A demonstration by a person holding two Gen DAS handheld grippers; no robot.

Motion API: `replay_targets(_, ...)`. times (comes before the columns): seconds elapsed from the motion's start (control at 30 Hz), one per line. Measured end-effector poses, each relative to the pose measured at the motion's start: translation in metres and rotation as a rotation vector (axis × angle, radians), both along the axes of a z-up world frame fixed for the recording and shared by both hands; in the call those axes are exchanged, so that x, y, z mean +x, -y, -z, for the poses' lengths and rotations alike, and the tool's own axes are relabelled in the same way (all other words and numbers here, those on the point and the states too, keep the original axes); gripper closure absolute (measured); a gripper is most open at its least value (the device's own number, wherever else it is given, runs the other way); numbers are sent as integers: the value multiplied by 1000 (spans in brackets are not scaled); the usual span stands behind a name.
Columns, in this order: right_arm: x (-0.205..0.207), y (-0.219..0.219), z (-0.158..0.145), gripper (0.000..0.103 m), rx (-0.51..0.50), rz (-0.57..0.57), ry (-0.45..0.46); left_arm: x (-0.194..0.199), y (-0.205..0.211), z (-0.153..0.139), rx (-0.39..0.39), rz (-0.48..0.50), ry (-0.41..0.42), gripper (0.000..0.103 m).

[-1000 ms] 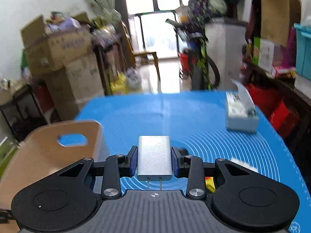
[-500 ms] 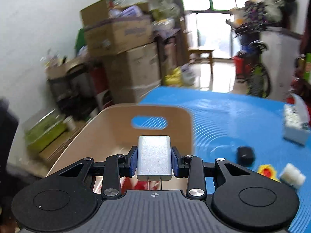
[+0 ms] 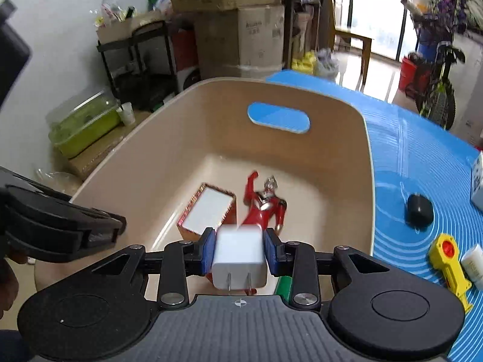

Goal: Organize rigid objects
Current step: 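Carry the charger plug into the basket and release it, then move the right tool to the yellow-and-red toy tool and grasp it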

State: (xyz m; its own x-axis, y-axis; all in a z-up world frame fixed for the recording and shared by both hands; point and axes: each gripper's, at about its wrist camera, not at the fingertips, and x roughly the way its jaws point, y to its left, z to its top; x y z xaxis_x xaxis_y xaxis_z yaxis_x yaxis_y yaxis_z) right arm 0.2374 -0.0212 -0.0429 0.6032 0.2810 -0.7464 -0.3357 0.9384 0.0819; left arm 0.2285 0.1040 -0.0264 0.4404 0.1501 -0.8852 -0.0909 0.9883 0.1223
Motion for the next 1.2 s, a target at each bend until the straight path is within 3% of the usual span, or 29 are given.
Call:
replay_targets(0.1, -1, 5, -3, 50, 28, 10, 3, 1, 0, 0, 8, -1, -4, 91)
replay_targets(0.2, -4, 12, -8, 49, 60, 14, 27, 0, -1, 0, 7, -1, -4, 91)
replay_targets(0.3, -6, 23, -18, 39, 101, 36, 67, 0, 0, 1, 10, -1, -4, 91)
replay_targets(0.47, -8, 51, -39, 36, 160, 106, 142, 0, 0, 1, 10, -1, -4, 91)
replay_targets(0.7, 1, 108, -53, 28, 158, 264, 205, 0, 0, 1, 11, -2, -4, 91)
replay_targets(0.93, 19, 170, -27, 24, 131, 426, 210, 0, 0, 0, 13, -2, -5, 91)
replay_targets(1.2, 41, 213, 31, 24, 87, 516, 118, -1, -2, 0, 19, -5, -5, 91)
